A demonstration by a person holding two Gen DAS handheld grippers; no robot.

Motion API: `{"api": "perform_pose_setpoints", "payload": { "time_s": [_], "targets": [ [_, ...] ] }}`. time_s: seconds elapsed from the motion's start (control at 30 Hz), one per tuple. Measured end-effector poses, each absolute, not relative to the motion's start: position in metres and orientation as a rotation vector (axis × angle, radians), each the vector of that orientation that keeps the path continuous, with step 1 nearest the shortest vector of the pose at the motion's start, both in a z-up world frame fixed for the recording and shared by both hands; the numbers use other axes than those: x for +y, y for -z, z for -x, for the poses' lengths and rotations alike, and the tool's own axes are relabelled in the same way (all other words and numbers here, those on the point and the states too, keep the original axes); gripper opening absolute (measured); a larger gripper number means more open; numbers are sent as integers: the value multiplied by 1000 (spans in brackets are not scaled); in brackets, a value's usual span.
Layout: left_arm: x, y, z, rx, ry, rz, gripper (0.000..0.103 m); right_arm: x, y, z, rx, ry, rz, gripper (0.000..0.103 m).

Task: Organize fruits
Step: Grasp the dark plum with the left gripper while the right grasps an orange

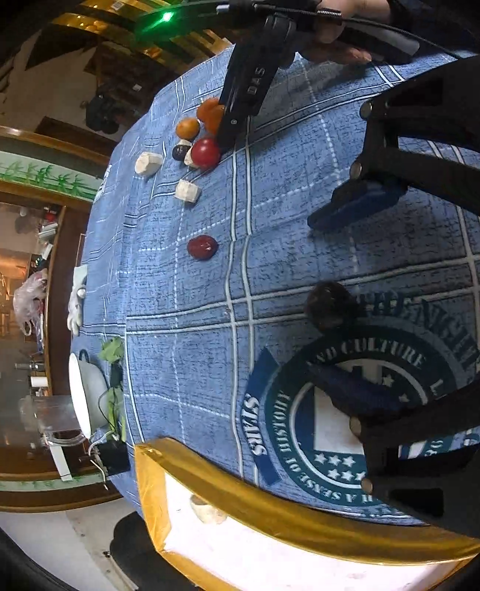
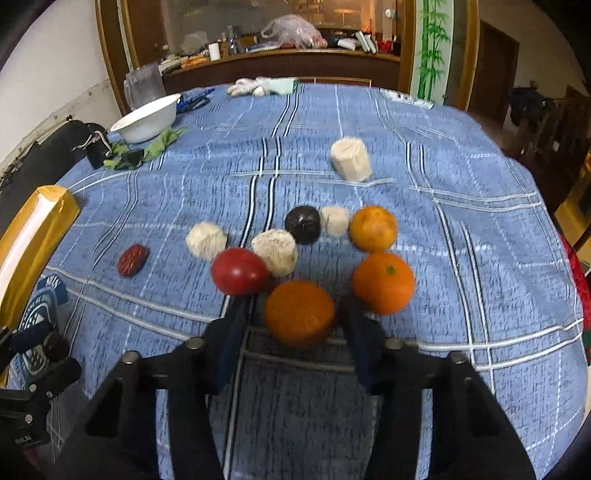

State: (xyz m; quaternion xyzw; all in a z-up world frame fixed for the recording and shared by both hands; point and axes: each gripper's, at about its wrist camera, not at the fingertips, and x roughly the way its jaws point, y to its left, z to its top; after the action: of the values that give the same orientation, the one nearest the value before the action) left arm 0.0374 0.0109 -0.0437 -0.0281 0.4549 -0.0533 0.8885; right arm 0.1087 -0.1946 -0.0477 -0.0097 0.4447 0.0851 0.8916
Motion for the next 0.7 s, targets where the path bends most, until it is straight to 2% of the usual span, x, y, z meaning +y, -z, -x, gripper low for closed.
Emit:
{"api": "perform_pose_setpoints", "payload": {
  "time_s": [0.03, 0.07, 0.1, 0.17, 0.7],
  "targets": [
    [10, 43, -38, 944, 105, 48, 60, -194, 48, -110, 923, -177, 18, 36],
    [10, 43, -39, 942, 86, 33, 46, -195, 47, -111, 923, -180, 13, 36],
    [10, 43, -40, 941, 74, 24, 40, -196, 47, -110, 922, -184, 5, 36],
    [14, 42, -40, 937, 69, 23, 21, -199, 47, -109, 919, -190, -13, 36],
    [28, 33, -8, 893, 154, 73, 19, -200, 20, -51, 839, -202, -51, 36]
  ]
}}
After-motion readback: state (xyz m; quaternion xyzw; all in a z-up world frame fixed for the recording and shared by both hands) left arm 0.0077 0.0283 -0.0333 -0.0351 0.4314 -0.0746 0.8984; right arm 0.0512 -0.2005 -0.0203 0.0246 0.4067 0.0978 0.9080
